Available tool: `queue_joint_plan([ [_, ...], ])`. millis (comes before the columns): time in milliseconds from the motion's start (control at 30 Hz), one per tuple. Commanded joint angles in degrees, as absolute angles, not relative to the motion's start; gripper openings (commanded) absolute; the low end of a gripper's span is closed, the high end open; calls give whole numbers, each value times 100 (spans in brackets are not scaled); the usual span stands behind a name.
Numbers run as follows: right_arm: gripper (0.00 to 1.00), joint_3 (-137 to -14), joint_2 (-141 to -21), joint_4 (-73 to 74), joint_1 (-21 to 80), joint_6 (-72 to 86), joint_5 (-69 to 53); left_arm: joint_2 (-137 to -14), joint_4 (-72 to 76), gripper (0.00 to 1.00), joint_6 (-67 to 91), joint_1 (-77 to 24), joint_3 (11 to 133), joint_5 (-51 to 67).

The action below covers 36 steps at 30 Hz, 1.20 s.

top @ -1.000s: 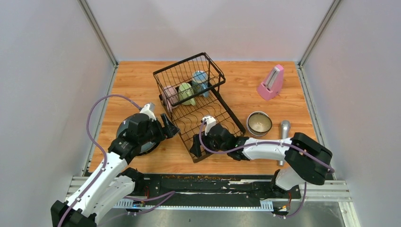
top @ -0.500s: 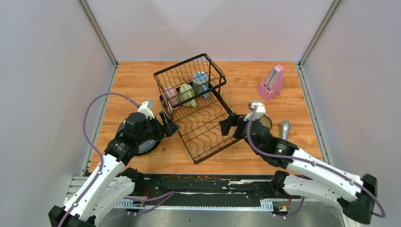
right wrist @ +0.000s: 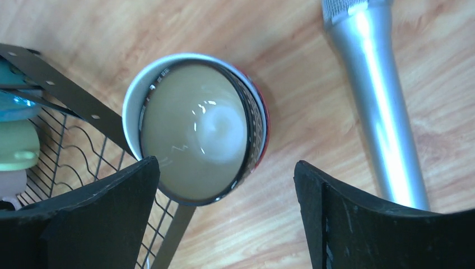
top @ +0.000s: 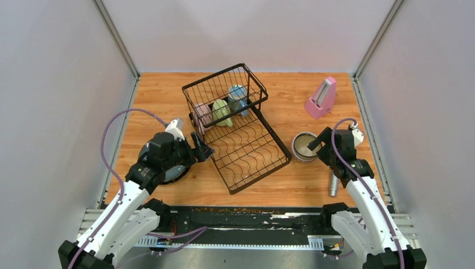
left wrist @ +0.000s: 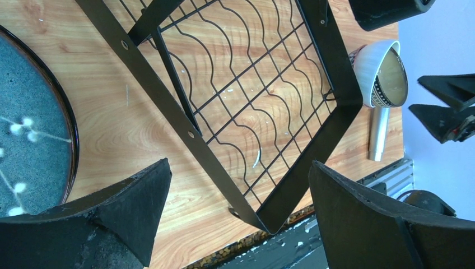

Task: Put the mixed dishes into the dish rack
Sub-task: Pick up the bowl from the center of the board.

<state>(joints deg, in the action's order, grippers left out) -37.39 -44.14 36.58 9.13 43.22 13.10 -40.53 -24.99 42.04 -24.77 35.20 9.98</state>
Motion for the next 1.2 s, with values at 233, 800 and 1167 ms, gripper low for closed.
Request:
queue_joint_plan([
  [233, 65, -3540, -5129, 3237, 658, 4309, 899, -3546, -2457, 100, 4217, -2511, 3469, 501],
  [800, 0, -3549, -5063, 3123, 652, 3889, 1215, -3377, -1462, 97, 3475, -2887, 3655, 1539],
  [1167, 0, -4459, -3968, 3478, 662, 3694, 548, -4764, -1876, 89, 3287, -5051, 5209, -730],
])
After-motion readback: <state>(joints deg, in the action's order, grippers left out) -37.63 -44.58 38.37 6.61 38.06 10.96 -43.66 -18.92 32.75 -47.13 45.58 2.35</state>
